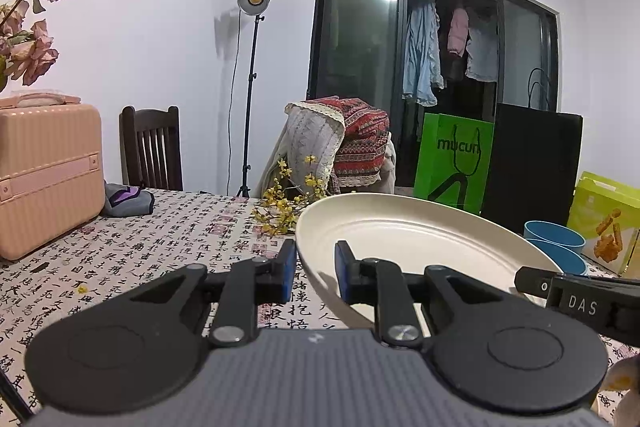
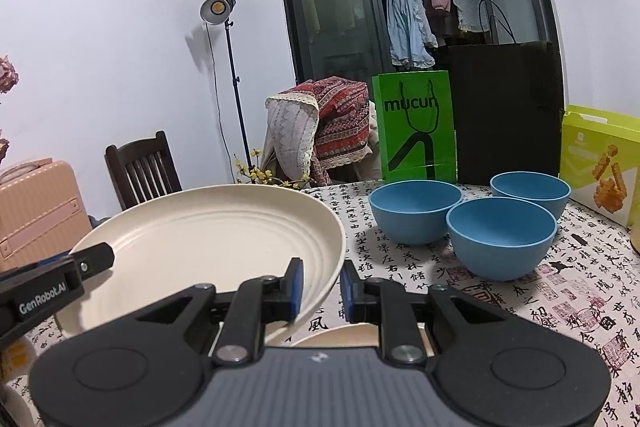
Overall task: Organize plates and bowls
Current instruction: 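Carry the cream plate with both grippers over the stacked cream plates, then lower the cream plate onto the stacked cream plates with both grippers, then open both grippers to release the plate rim, then pull both open grippers back up away from the plate stack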
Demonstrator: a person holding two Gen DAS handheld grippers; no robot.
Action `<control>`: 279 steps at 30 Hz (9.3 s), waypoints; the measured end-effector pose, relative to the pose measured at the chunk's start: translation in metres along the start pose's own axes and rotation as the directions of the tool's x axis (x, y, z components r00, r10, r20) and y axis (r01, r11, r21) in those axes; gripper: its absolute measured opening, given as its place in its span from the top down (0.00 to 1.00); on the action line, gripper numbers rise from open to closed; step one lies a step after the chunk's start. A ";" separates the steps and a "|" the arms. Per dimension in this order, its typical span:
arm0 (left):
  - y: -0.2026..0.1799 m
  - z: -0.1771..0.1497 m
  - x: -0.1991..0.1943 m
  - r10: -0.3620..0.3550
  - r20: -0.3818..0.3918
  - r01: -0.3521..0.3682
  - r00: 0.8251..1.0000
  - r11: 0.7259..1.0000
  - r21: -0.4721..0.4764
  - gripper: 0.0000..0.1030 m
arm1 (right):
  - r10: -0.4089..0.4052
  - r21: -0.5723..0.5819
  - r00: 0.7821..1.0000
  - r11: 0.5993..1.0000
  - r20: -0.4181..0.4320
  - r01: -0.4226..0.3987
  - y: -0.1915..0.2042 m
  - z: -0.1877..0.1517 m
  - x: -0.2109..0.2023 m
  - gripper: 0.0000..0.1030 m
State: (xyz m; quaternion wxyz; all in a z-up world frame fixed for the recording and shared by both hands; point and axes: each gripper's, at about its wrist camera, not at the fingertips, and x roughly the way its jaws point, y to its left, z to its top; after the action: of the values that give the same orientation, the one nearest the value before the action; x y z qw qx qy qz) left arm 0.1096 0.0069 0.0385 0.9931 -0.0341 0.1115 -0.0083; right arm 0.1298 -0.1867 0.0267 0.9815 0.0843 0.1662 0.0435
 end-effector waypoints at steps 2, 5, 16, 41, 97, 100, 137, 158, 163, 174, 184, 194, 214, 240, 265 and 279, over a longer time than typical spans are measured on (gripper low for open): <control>-0.001 0.000 -0.001 -0.004 0.002 0.004 1.000 1.000 0.001 0.80 | -0.005 0.003 1.000 1.000 0.007 0.005 -0.001 -0.001 -0.002 0.81; -0.003 -0.001 -0.002 -0.009 0.003 0.008 1.000 1.000 0.005 0.80 | -0.009 0.005 1.000 1.000 0.009 0.009 -0.001 -0.002 -0.005 0.81; -0.011 -0.005 -0.004 -0.022 0.010 0.022 1.000 1.000 0.012 0.80 | -0.028 0.008 0.999 1.000 0.028 0.028 -0.005 -0.007 -0.016 0.81; -0.037 -0.014 -0.007 -0.082 -0.007 0.083 0.997 0.996 0.044 0.80 | -0.084 0.034 0.995 0.996 0.056 0.082 -0.024 -0.019 -0.041 0.81; -0.065 -0.046 -0.008 -0.152 -0.082 0.160 0.985 0.981 0.107 0.79 | -0.149 0.067 0.989 0.987 0.025 0.147 -0.067 -0.049 -0.049 0.81; -0.066 -0.049 -0.008 -0.153 -0.090 0.163 0.984 0.979 0.122 0.79 | -0.150 0.068 0.988 0.987 0.020 0.148 -0.069 -0.051 -0.049 0.81; -0.070 -0.080 -0.002 -0.153 -0.176 0.191 0.972 0.956 0.222 0.77 | -0.152 0.044 0.988 0.987 -0.005 0.152 -0.071 -0.074 -0.047 0.81; -0.082 -0.096 0.000 -0.119 -0.195 0.176 0.974 0.933 0.313 0.77 | -0.202 -0.049 0.979 0.978 -0.019 0.201 -0.070 -0.093 -0.040 0.81; -0.087 -0.101 0.001 -0.097 -0.193 0.161 0.976 0.923 0.349 0.77 | -0.212 -0.070 0.977 0.975 -0.018 0.211 -0.069 -0.095 -0.039 0.81; -0.094 -0.106 0.004 -0.080 -0.197 0.153 0.977 0.909 0.388 0.76 | -0.245 -0.116 0.969 0.963 -0.017 0.241 -0.067 -0.102 -0.034 0.81; -0.090 -0.103 0.003 -0.107 -0.195 0.172 0.975 0.921 0.350 0.60 | -0.231 -0.091 0.973 0.970 -0.029 0.227 -0.073 -0.101 -0.033 0.78; -0.059 -0.081 -0.003 -0.099 -0.105 0.119 0.990 0.970 0.213 0.03 | -0.167 0.010 0.986 0.986 0.028 0.167 -0.098 -0.088 -0.043 0.35; 0.013 -0.058 0.019 0.013 -0.079 -0.010 0.997 0.999 0.037 0.00 | -0.139 0.037 0.987 0.990 0.080 0.137 -0.109 -0.060 0.003 0.00; 0.028 -0.068 0.024 -0.008 -0.076 0.003 0.997 0.998 -0.064 0.00 | -0.087 0.054 0.994 0.995 0.070 0.084 -0.114 -0.071 0.009 0.00; 0.027 -0.069 0.023 0.003 -0.062 -0.006 0.998 0.998 -0.059 0.00 | -0.092 0.055 0.993 0.995 0.074 0.088 -0.114 -0.072 0.008 0.00; 0.027 -0.069 0.023 0.003 -0.062 -0.006 0.998 0.998 -0.059 0.00 | -0.092 0.055 0.993 0.995 0.074 0.088 -0.114 -0.072 0.008 0.00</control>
State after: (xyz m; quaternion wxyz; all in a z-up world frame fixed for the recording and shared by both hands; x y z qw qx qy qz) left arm 0.1174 0.0291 -0.0356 0.9878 -0.0631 0.1422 -0.0038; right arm 0.1203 -0.2872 -0.0631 0.9856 0.1039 0.1331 -0.0084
